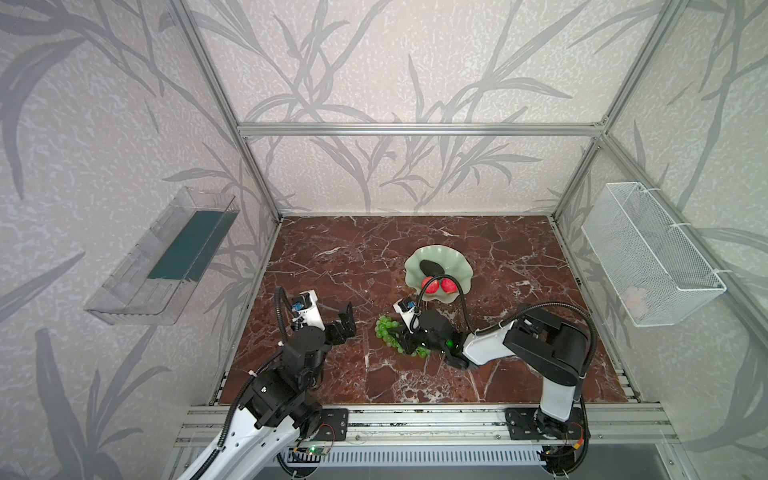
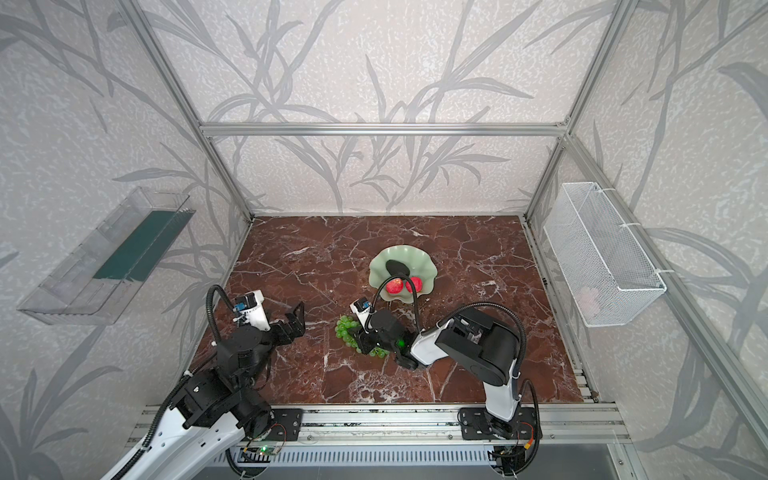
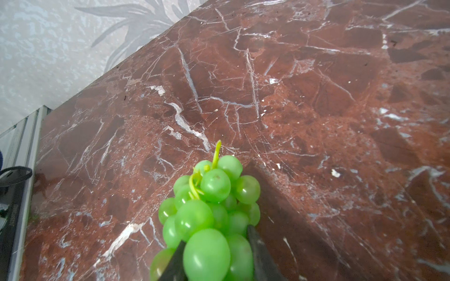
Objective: Place and organize the fake fruits in the fruit bowl
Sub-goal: 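Grasp the grapes by the stem with the right gripper and lift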
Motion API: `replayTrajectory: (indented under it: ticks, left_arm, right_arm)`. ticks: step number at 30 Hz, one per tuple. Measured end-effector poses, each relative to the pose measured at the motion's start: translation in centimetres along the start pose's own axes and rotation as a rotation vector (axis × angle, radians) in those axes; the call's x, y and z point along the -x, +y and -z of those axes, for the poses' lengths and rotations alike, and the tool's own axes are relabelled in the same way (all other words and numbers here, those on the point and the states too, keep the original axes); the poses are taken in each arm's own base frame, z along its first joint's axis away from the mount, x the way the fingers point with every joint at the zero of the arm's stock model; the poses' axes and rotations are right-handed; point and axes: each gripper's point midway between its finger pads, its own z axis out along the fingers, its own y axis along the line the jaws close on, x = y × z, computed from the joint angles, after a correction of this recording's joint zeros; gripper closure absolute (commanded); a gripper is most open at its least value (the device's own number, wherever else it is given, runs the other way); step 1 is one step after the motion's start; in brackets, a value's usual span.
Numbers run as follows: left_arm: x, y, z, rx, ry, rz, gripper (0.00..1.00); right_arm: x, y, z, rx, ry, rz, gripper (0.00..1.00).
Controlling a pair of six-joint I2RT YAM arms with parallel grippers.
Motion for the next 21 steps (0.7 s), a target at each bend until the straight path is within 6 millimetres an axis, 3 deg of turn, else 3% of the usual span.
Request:
replayTrajectory:
  ticks: [8,15,18,21]
  left_arm:
    - [0.0,0.0,0.0,0.000,0.000,0.000,0.01]
    - [0.0,0.0,0.0,-0.001,-0.001,0.001,0.01]
    - [0.1,0.0,0.0,-0.001,-0.002,0.001,0.01]
    - [0.1,0.0,0.1,-0.002,-0.004,0.003,0.01]
  right_arm:
    - [3.7,1.3,2.0,0.012,-0.042,0.004,0.70]
    - [10.5,2.2,6.1,0.008,-0.154,0.004,0.71]
    - [14.5,1.1,8.7,-0.028,-0.219,0.000,0.71]
    - [18.3,-1.1,11.3,-0.090,-0.284,-0.015,0.71]
